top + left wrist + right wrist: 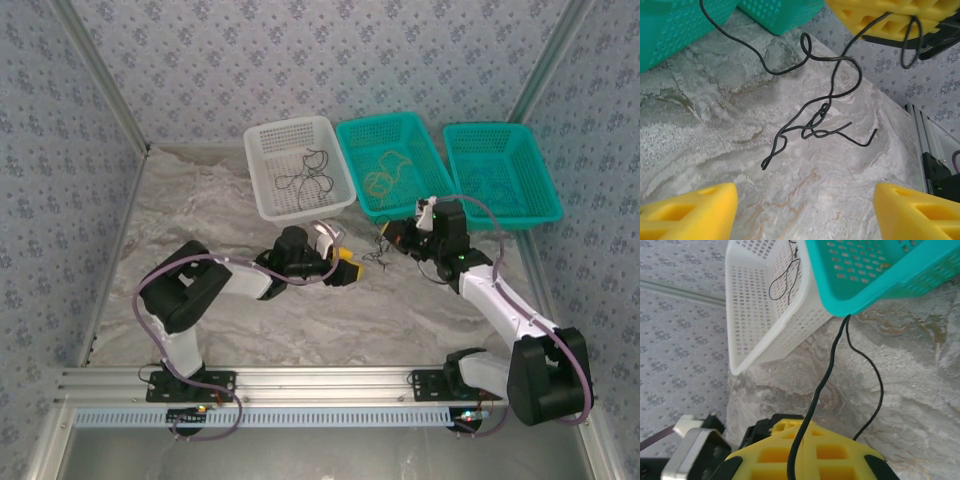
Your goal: Untangle the cables
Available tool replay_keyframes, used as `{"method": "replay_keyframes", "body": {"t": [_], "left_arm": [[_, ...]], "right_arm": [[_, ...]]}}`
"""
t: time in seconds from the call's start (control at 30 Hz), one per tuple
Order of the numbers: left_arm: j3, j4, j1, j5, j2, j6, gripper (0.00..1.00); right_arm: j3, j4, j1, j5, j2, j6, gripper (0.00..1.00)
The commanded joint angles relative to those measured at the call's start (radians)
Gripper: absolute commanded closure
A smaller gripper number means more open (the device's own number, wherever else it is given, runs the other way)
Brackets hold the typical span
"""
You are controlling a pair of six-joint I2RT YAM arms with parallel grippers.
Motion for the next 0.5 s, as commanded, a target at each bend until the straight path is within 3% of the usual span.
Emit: {"method": "replay_keyframes", "body": {"t": [0.0,0.2,0.47], "left_arm": [[-0.002,0.136,0.01,0.031,0.03,0.027,0.3],[0.022,0.132,0.01,0.035,0.046,0.056,0.31],[0.064,0.148,0.009,0.035,0.089,0.059,0.43]], "right_arm": [[0.051,-0.002,-0.006,-0.06,-0.028,0.026,1.0],[0.046,0.007,-0.003,-0.064,-0.044,0.05,1.0],[0.043,0.031,0.004,-0.078,-0.053,0.066,1.0]]}}
